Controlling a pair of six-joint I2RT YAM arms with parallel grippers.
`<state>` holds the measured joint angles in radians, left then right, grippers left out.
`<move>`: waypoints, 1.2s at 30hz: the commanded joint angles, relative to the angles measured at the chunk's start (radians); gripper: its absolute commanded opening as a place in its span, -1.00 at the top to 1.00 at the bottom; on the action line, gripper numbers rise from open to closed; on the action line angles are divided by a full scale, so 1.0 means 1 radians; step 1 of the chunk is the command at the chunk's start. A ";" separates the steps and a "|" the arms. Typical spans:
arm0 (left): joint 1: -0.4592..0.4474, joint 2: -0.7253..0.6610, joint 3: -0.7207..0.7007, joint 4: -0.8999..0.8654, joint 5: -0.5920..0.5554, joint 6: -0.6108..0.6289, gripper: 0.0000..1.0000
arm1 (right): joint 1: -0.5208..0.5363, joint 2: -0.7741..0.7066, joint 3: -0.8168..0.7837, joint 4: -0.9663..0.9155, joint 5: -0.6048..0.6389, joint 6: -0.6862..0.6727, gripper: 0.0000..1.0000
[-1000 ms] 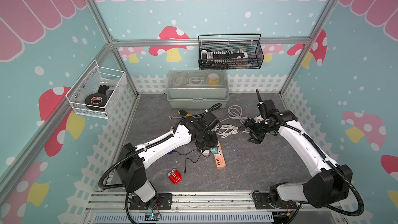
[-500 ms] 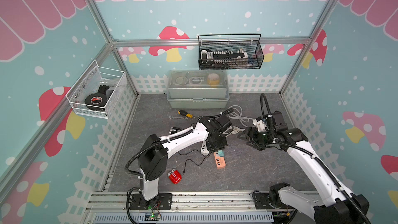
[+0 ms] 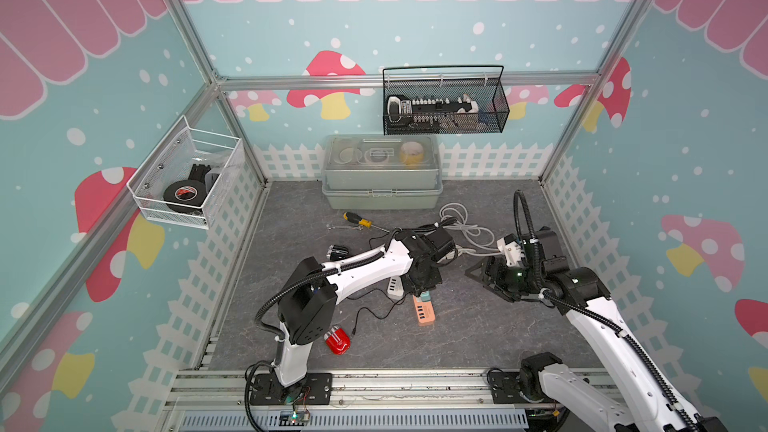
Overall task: Charge the electric shaver
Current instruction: Insert the plug into the socket.
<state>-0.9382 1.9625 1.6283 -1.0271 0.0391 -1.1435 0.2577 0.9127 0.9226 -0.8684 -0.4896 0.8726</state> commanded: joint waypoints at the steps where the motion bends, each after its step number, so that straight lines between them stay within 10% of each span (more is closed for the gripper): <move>1: -0.002 0.035 0.033 -0.013 -0.037 -0.024 1.00 | 0.005 -0.018 -0.014 -0.021 0.003 -0.004 -0.46; 36: -0.044 0.208 0.153 -0.168 -0.131 -0.050 1.00 | -0.002 -0.138 -0.057 -0.086 0.022 0.008 -0.48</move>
<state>-0.9699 2.1044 1.7889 -1.1767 -0.0505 -1.1751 0.2569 0.7937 0.8833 -0.9348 -0.4786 0.8753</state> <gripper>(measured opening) 0.224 0.741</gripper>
